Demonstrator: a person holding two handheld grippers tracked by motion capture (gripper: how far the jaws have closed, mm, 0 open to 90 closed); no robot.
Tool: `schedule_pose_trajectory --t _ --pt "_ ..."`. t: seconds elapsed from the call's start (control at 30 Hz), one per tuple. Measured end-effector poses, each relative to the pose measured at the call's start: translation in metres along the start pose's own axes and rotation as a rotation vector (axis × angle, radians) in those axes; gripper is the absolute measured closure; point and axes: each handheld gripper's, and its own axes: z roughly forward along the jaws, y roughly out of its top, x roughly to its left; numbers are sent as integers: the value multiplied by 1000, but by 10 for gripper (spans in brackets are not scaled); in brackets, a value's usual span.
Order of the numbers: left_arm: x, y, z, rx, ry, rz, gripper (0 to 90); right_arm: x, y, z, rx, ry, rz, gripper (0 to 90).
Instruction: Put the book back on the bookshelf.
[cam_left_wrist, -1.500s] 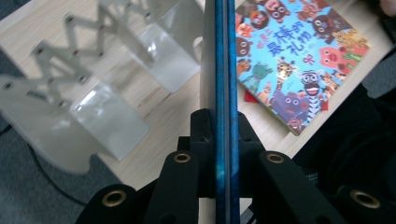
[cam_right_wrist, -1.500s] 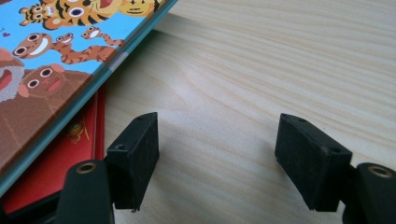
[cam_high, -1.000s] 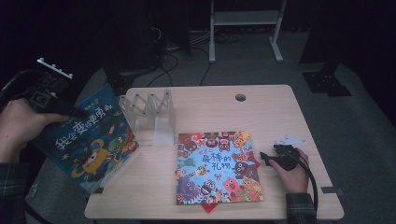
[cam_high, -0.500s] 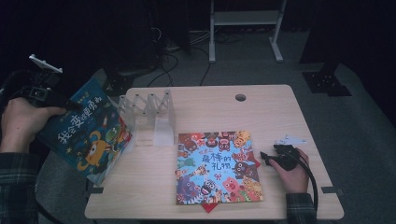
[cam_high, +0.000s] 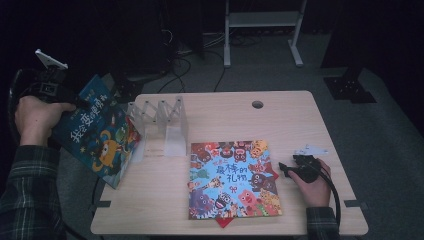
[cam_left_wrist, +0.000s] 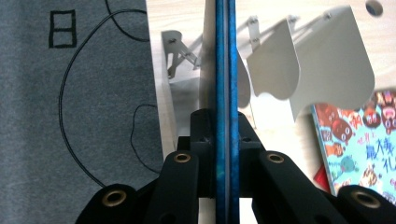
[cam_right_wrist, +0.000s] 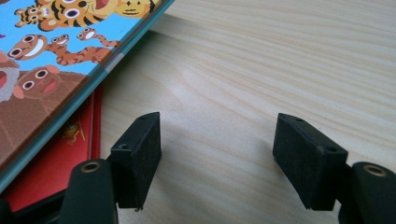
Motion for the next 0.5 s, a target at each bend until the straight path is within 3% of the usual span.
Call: schedule_pose_trajectory --t 0.23,0.27,0.5 --pt "4 8 6 -1 56 -48 823 -1 0 0 -1 0 0 328" --pt "6 8 7 -2 65 -71 823 -1 0 0 -2 -1 0 328" --pt "11 9 14 -10 76 -91 823 -1 0 0 -2 -2 0 328"
